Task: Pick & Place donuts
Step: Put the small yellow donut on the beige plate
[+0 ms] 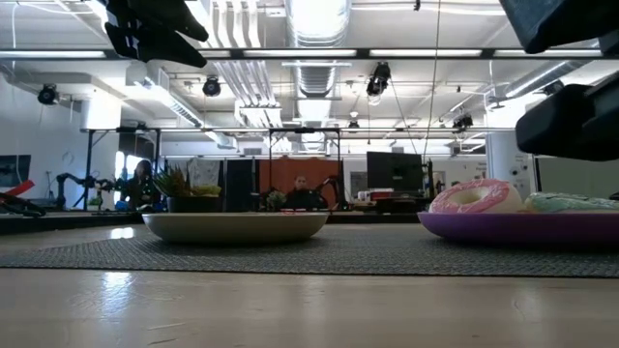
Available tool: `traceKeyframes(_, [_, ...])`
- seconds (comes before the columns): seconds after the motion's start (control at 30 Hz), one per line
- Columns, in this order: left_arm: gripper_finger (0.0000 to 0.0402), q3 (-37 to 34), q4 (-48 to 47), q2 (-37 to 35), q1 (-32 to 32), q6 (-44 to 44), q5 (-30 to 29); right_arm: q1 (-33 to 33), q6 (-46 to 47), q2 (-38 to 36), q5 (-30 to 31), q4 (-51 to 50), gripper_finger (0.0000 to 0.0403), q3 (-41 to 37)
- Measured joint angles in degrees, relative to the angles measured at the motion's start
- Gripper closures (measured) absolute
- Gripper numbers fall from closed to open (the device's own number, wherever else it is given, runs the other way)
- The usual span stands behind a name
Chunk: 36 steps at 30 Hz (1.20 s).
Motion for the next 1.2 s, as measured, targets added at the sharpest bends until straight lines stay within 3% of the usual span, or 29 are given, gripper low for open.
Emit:
traceKeyframes(0.27, [0.0212,0.0,-0.8,0.0,-0.2,-0.1,-0.1,-2.8,0.5,-1.7,2.2,-1.0,0.0385,-0.2])
traceKeyframes(0.53, [0.0212,0.0,-6.6,-0.1,-1.9,-3.1,-1.3,-15.2,-2.9,-7.1,6.8,-0.1,0.0389,-0.4])
traceKeyframes(0.77, [0.0212,0.0,-10.0,-0.1,-6.0,-7.6,-5.5,-29.6,-5.6,-4.6,3.2,11.3,0.0389,2.1])
traceKeyframes(1.07, [0.0212,0.0,-15.8,-0.1,-11.1,-16.2,-10.5,-34.8,-7.9,5.2,3.0,11.8,0.0386,13.5])
traceKeyframes(1.2, [0.0212,0.0,-16.3,-0.1,-11.2,-17.1,-10.7,-35.1,-9.7,10.7,-0.6,8.3,0.0351,19.7])
